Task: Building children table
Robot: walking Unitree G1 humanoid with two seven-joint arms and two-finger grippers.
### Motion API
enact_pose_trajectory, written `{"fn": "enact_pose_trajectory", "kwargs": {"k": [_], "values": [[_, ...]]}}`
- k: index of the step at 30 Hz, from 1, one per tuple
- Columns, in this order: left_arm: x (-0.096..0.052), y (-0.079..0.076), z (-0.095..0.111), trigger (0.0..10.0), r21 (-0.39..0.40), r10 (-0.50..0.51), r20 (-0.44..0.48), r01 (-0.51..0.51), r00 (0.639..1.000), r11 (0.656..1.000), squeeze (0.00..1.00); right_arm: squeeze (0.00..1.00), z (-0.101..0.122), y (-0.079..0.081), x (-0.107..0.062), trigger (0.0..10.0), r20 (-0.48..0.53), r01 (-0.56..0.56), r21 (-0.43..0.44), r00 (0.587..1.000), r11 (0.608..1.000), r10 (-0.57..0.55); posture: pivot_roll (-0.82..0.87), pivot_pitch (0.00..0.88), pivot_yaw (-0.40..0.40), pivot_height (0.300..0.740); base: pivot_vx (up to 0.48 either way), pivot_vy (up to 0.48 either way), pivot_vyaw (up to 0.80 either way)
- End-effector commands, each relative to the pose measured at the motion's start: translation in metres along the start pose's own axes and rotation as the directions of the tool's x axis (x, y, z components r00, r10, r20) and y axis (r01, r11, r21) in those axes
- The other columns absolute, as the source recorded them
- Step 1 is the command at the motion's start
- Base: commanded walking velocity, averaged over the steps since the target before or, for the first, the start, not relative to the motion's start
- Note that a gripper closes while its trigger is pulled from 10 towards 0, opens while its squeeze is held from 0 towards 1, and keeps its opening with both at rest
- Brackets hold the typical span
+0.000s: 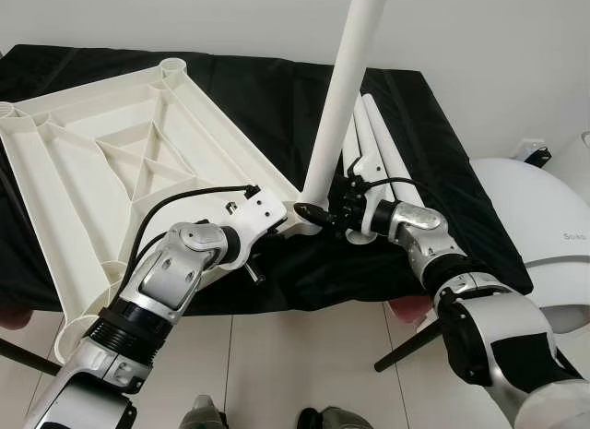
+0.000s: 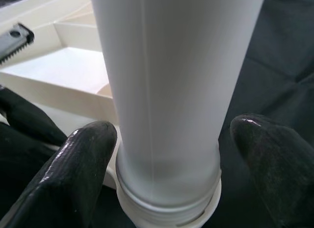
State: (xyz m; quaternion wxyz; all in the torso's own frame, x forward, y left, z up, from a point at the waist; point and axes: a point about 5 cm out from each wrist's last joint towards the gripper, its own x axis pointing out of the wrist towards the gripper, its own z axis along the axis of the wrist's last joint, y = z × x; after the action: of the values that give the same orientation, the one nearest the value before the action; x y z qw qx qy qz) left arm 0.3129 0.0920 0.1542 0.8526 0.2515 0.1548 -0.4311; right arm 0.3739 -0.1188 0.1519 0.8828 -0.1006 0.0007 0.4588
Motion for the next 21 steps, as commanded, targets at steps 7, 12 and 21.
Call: {"fn": "enact_pose_trajectory", "kwargs": {"k": [7, 12, 21], "values": [[-0.0056, 0.0037, 0.0027, 10.0, 0.032, 0.022, 0.002, -0.022, 1.0, 0.999, 0.0, 0.0, -0.0015, 0.0007, 0.0002, 10.0, -0.028, -0.011, -0.031, 1.0, 0.999, 0.01, 0.04, 0.066, -0.041, 0.74, 0.0, 0.0, 0.0], [-0.0052, 0.0025, 0.0038, 10.0, 0.029, 0.022, 0.005, -0.022, 1.0, 0.999, 0.0, 0.0, -0.0026, 0.0009, -0.0007, 10.0, -0.029, -0.015, -0.031, 0.999, 0.999, 0.014, 0.04, 0.07, -0.042, 0.74, 0.0, 0.0, 0.0], [-0.005, 0.0012, 0.0051, 10.0, 0.028, 0.018, 0.009, -0.018, 1.0, 0.999, 0.0, 0.0, -0.0055, 0.0027, -0.0014, 0.0, -0.012, -0.007, -0.009, 1.0, 1.0, 0.007, 0.04, 0.073, -0.041, 0.74, 0.0, 0.0, 0.0]]}}
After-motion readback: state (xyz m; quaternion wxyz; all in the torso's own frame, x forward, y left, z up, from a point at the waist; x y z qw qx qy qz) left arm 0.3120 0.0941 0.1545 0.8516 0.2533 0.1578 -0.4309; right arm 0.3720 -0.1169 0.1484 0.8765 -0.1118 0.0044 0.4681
